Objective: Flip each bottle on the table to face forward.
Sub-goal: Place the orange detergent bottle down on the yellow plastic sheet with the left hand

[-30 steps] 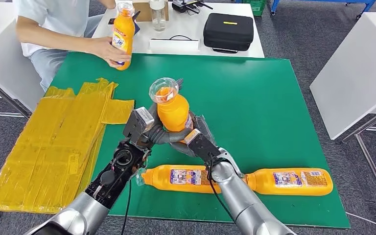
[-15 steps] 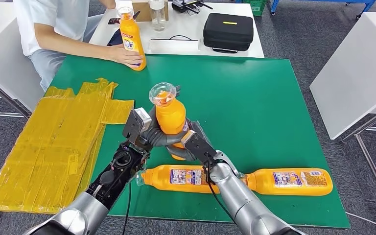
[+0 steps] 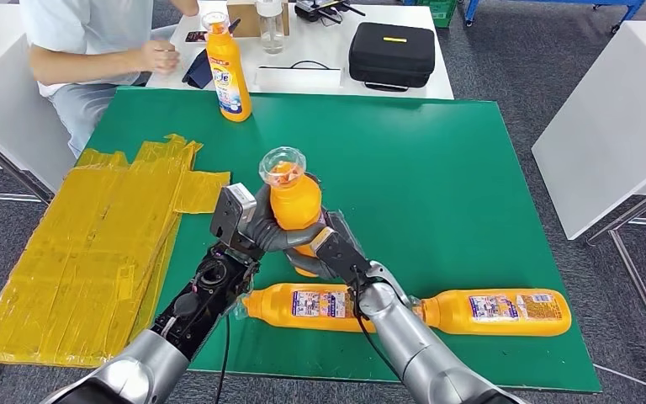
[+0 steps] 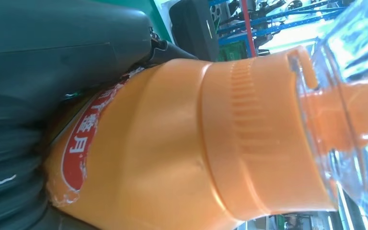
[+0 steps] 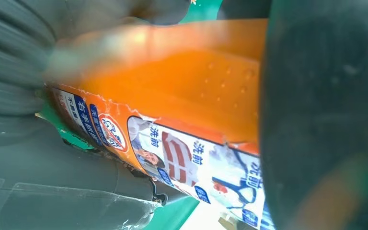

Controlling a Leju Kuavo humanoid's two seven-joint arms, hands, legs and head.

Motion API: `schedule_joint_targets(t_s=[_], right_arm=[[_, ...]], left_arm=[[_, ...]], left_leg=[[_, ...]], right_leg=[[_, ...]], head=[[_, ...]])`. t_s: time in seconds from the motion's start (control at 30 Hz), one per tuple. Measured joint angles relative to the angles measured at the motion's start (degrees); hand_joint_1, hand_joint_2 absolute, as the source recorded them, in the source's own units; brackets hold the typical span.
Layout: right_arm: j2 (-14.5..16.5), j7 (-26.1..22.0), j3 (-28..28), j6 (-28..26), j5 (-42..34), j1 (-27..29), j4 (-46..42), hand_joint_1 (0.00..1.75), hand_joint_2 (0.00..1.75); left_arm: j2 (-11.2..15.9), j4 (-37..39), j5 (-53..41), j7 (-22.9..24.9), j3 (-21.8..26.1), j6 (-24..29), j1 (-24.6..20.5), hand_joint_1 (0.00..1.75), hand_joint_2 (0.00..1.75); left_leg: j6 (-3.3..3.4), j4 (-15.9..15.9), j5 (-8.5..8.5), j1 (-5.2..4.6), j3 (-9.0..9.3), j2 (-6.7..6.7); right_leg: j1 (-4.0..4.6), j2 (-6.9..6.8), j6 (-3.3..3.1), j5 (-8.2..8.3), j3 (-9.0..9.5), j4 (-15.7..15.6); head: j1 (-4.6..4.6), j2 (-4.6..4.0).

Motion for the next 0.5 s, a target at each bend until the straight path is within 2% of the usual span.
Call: schedule_joint_targets(t_s=[0.2, 0.23, 0.33, 0.37, 0.5], right_arm=[[-0.03, -0.81, 0.13, -2.39, -0.09, 0.26, -0.36, 1.75, 1.75], [-0.11, -0.86, 0.13, -3.04, -0.08, 0.44, -0.81, 1.62, 1.75], [-0.64, -0.27, 0.02, -4.11, -0.15, 1.43, -3.39, 0.33, 1.75], [-0.90, 0.13, -0.03, -4.40, -0.20, 2.01, -4.69, 0.02, 1.75], [-2.32, 1.53, -0.17, -5.69, -0.34, 6.04, -12.61, 0.00, 1.75]], left_arm=[[-0.23, 0.31, 0.88, -0.08, 0.07, 0.05, -0.50, 1.75, 1.75], [-0.34, 0.34, 1.14, -0.10, 0.14, 0.09, -0.60, 1.75, 1.75], [-0.65, 0.31, 2.29, -0.04, 0.34, 0.41, -0.75, 1.75, 1.75], [-0.75, 0.25, 2.90, 0.10, 0.47, 0.73, -0.76, 1.75, 1.75], [-0.89, -1.15, 5.97, 0.57, 1.98, 2.98, -0.65, 1.75, 1.75]], left_leg=[[0.00, 0.00, 0.00, 0.00, 0.00, 0.00], [0.00, 0.00, 0.00, 0.00, 0.00, 0.00], [0.00, 0.00, 0.00, 0.00, 0.00, -0.01], [0.00, 0.00, 0.00, 0.00, -0.01, -0.01], [0.01, 0.00, -0.01, 0.00, -0.03, -0.02]], right_leg=[[0.00, 0.00, 0.00, 0.00, 0.00, 0.00], [0.00, 0.00, 0.00, 0.00, 0.00, 0.00], [0.00, 0.00, 0.00, 0.00, 0.00, 0.00], [0.00, -0.01, 0.00, 0.00, 0.00, 0.00], [0.00, -0.01, 0.00, 0.00, 0.00, 0.00]], head=[[0.00, 0.00], [0.00, 0.00], [0.01, 0.00], [0.00, 0.00], [0.00, 0.00]])
